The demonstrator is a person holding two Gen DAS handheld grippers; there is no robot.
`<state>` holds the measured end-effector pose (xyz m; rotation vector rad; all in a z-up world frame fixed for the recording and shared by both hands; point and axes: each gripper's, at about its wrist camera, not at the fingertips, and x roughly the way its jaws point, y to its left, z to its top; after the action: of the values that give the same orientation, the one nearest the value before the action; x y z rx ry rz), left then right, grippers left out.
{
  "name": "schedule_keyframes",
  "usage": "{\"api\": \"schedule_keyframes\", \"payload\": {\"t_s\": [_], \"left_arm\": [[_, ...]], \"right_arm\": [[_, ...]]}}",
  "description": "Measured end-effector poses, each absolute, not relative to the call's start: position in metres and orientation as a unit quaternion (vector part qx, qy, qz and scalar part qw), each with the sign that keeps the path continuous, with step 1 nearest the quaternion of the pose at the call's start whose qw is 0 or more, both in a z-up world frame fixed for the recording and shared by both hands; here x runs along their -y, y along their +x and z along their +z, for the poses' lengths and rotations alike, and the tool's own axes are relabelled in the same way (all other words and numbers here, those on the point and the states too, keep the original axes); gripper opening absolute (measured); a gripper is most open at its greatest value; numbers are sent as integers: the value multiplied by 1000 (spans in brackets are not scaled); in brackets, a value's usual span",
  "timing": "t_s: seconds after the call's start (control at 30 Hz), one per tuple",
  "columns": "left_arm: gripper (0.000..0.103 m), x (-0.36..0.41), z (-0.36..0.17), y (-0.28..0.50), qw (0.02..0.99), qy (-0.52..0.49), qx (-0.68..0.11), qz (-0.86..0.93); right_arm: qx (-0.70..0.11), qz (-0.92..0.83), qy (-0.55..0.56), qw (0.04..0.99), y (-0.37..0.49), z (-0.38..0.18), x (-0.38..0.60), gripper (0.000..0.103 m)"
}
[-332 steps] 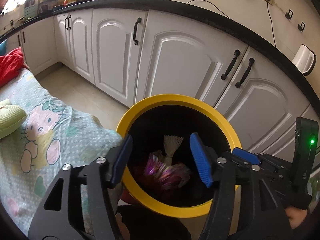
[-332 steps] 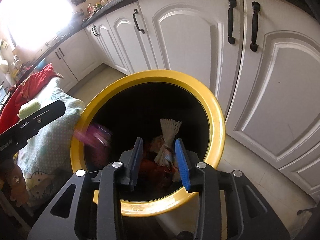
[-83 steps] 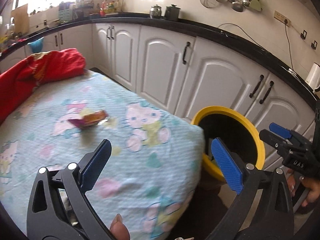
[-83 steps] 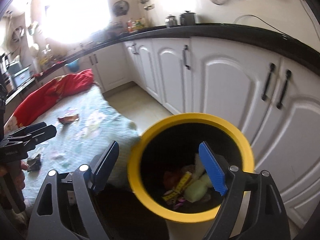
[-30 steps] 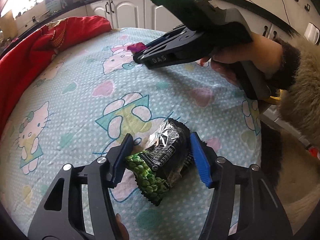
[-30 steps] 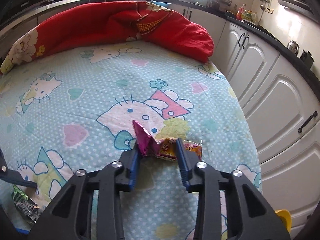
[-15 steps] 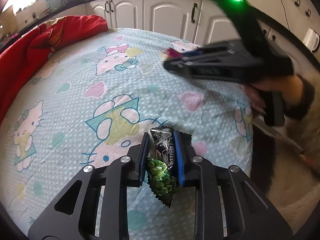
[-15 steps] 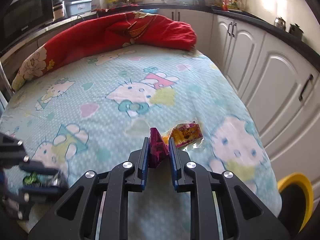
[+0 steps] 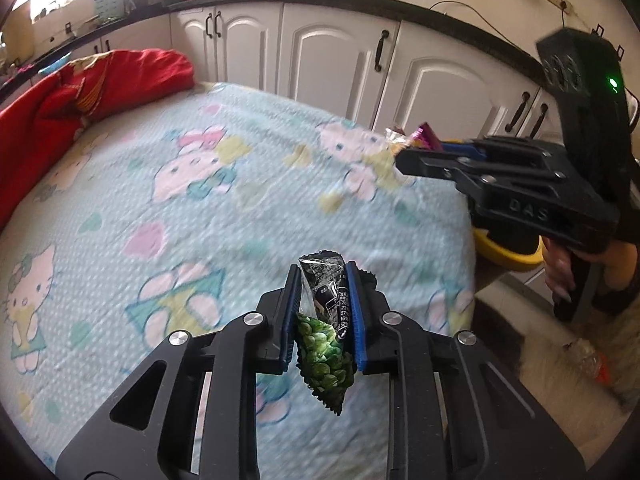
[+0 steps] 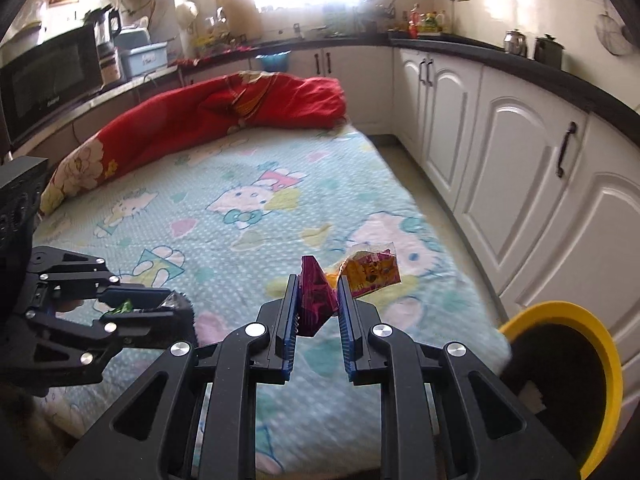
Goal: Collect trash
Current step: 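Carry the black packet and pink wrapper over the yellow bin with both tools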
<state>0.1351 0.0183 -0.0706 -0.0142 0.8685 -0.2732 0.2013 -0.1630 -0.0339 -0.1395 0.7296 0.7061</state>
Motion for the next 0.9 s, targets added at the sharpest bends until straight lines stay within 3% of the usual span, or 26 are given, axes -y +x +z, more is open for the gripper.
{"api": "schedule_keyframes", "payload": {"t_s": [0.9], "left_arm": [[16,88,-41,184,905,-33,-379,-191]], "right_arm": [[-346,232,20,909,197,-28,306,18]]}}
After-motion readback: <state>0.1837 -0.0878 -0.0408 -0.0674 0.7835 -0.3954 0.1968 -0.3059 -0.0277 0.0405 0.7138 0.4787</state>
